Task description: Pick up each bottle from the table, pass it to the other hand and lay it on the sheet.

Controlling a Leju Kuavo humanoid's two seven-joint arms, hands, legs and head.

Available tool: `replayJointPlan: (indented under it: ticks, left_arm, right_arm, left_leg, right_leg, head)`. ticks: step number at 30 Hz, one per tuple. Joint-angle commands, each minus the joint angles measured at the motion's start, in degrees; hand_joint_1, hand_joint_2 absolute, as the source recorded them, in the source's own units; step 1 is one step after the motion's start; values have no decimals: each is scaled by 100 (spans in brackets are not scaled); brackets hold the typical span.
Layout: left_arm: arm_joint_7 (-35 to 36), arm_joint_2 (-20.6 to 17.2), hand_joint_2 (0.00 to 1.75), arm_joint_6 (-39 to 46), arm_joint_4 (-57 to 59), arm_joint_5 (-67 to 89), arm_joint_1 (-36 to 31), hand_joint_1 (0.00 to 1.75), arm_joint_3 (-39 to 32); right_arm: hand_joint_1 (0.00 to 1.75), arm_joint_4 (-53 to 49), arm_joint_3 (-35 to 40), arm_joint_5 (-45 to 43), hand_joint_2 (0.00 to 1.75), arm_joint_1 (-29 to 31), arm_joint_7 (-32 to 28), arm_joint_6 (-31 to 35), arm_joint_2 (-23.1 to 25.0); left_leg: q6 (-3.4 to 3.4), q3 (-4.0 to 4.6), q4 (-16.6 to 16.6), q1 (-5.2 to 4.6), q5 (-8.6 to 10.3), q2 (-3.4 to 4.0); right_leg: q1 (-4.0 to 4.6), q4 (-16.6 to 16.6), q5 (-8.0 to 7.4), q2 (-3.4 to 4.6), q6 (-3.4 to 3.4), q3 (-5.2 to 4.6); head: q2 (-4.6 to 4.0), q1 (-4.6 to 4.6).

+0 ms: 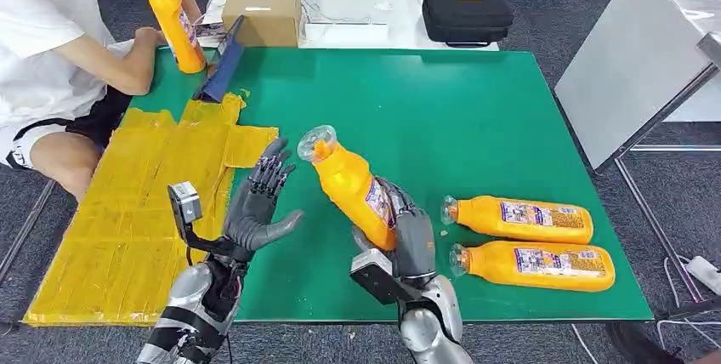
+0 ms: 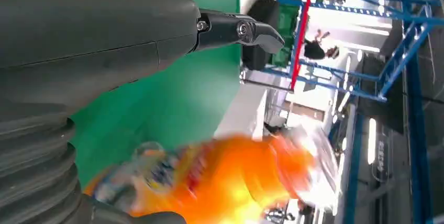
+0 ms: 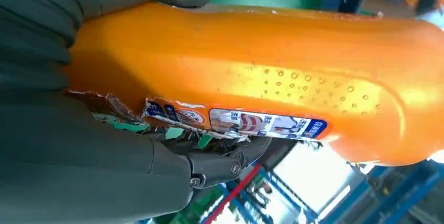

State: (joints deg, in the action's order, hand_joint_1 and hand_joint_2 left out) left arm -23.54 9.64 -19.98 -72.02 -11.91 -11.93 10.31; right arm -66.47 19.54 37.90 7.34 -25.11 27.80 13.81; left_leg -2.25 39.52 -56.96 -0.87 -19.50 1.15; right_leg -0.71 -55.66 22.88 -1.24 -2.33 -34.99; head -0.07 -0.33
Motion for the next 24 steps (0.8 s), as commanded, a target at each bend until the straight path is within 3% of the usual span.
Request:
replayJointPlan:
  ticks: [1,18,24]
  left_arm:
    - [-28,-161,175,-62,140,-66,-270,0,612]
    - [-88,-108,175,-101,450,-86,-464,0,897]
    - [-104,-47,175,-29,733,-35,-604,0,1083]
  right_arm:
    - [175,1038,552,323,175,464,-223,294,171]
    - [175,1142,774,141,175,620,-476,355,219]
    - [175,1121,1036,149,175,694,-685,512,288]
  left_leg:
    - [19,-27,-6,10,-18,0]
    - [12,-14,1,6,-8,-5]
    - [25,-36,-9,11,-24,-12]
  right_leg:
    - [6,-1,12,15,11,26]
    - [3,5,6,4,8,-7]
    - [5,-4,21,6,14,24]
  head:
    - [0,0]
    - [0,0]
    - [0,-2]
